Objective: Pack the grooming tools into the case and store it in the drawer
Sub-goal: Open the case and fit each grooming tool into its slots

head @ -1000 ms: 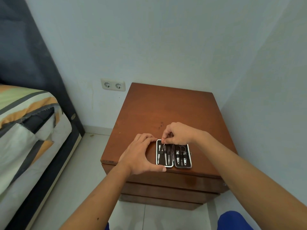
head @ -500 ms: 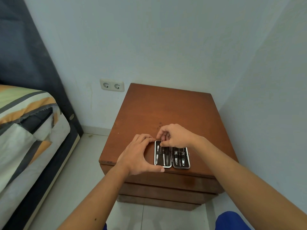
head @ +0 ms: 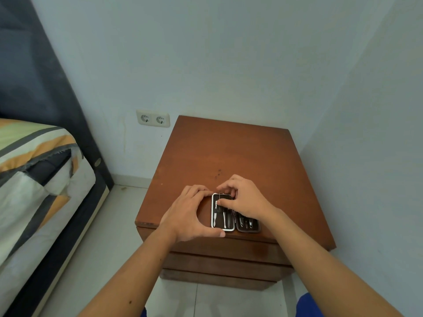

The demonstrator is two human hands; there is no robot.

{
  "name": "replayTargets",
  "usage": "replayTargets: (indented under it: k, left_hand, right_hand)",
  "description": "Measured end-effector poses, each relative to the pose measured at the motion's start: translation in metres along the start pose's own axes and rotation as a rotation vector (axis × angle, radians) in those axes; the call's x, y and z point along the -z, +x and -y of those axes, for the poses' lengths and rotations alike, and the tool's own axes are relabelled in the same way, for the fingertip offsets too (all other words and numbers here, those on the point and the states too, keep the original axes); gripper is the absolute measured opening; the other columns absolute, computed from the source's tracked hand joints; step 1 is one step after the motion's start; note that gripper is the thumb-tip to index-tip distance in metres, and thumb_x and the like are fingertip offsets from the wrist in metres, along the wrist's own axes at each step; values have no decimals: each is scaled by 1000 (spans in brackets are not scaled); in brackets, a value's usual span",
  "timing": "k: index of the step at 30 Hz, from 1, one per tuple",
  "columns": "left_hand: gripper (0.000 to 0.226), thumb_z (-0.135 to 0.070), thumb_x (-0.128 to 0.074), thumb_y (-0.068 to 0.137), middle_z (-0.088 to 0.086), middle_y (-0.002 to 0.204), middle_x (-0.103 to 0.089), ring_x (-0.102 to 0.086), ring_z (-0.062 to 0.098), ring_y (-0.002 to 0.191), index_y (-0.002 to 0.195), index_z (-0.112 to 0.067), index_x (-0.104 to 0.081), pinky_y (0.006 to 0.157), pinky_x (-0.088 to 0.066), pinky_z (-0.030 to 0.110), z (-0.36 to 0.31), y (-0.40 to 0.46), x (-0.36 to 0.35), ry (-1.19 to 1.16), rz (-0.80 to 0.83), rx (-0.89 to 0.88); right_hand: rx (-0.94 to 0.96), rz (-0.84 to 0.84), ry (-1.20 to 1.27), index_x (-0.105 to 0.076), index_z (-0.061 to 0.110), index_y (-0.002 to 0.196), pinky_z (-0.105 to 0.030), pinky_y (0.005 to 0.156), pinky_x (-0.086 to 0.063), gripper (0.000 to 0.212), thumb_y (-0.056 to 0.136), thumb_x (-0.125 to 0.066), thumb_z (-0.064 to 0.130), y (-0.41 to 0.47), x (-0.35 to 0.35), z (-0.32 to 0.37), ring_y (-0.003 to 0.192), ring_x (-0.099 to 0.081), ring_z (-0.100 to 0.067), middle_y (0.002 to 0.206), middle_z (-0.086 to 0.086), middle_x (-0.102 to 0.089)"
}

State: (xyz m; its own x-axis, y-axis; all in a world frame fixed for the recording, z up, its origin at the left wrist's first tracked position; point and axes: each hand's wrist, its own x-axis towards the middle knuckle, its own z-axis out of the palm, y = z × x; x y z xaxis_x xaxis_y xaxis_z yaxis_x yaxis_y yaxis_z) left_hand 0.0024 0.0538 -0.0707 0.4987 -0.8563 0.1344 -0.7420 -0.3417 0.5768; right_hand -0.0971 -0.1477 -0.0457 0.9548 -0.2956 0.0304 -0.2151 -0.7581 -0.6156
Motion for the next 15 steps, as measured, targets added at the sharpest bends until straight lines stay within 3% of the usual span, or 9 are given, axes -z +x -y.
replayTargets:
  k: [3,9,15]
  left_hand:
    - [115,-90,-80,54,-26,137,-43,-35,-3,129,148,-31,-51,110,-39,24,0,0,0,-2,2,2]
    - [114,-89,-81,54,-27,137,-42,-35,-3,129,147,-31,-51,108,-37,22,0,0,1,-12,-2,2]
    - [114,-89,-81,54,-26,136,-42,-36,-3,128,147,-30,-51,109,-38,22,0,-1,1,-10,-5,1]
  right_hand:
    - [-4,-8,-7,-78,31,111,-29,82,-53,31,82,-86,38,-3,-2,-1,86,-59,-7,104,15,-58]
    - [-6,-24,27,-78,30,113,-21,81,-46,30,84,-84,34,-11,-3,-1,90,-57,-4,106,18,-57]
    - [25,-8,15,-71,29,129,-16,91,-43,58,77,-85,48,-27,-5,-5,108,-53,0,116,20,-51]
